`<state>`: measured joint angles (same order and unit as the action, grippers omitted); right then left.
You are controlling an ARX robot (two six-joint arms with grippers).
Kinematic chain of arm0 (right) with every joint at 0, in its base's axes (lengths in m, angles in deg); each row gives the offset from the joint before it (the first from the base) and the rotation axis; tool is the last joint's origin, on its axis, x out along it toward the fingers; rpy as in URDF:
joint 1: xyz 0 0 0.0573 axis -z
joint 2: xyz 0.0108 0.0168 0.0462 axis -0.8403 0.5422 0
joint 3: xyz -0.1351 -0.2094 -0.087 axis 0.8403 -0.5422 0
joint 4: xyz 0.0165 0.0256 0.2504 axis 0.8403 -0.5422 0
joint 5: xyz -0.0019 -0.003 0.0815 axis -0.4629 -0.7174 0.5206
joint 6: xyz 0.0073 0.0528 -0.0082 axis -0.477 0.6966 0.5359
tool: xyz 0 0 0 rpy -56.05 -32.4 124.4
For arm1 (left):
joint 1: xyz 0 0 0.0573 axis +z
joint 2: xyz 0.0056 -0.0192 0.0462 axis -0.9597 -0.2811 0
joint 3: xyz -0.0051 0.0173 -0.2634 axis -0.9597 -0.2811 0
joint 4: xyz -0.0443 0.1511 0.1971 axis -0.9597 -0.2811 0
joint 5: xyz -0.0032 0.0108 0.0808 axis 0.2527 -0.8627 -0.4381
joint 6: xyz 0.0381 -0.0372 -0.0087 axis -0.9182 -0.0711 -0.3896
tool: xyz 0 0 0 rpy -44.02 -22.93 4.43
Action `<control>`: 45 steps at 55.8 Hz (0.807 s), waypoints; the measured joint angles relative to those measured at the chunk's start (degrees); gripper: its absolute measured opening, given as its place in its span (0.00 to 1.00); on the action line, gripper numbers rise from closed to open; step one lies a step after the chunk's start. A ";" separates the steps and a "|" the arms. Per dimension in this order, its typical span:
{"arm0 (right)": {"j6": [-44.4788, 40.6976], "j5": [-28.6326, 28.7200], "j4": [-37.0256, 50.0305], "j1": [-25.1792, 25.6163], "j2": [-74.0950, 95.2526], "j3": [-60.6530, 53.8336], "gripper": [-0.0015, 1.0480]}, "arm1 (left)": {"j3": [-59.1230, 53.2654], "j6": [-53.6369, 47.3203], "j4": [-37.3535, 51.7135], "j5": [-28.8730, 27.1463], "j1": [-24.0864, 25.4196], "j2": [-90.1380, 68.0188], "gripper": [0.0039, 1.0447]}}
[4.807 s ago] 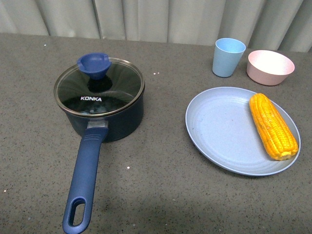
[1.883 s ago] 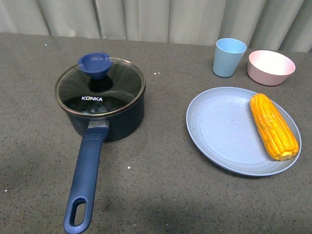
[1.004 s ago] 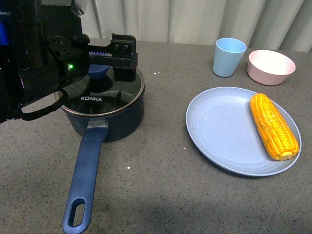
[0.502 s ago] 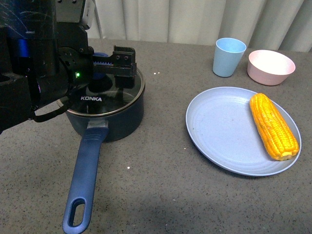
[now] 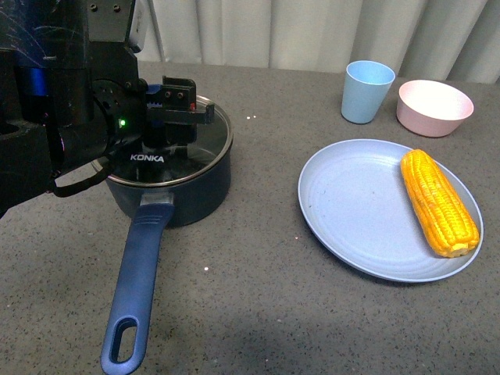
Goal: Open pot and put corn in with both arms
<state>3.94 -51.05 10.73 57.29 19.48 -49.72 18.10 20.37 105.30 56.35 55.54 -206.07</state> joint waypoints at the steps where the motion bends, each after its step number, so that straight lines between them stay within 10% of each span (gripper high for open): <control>1: 0.00 -0.02 0.00 0.00 0.00 0.00 0.91 | -0.02 -0.07 0.07 0.02 0.00 0.00 0.59; 31: 0.00 -0.02 0.00 0.00 0.00 0.00 0.91 | -1.95 -1.55 0.15 0.92 3.56 7.34 0.59; 44: 0.00 0.00 0.00 0.00 0.00 0.00 0.91 | -4.33 -2.75 4.24 3.17 13.94 6.91 0.59; 45: 0.00 -0.02 0.00 0.00 0.00 0.00 0.91 | -4.33 -2.78 5.92 5.05 20.22 4.22 0.59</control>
<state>3.94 -51.07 10.73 57.29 19.48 -49.72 13.77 17.59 111.22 61.40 75.76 -201.85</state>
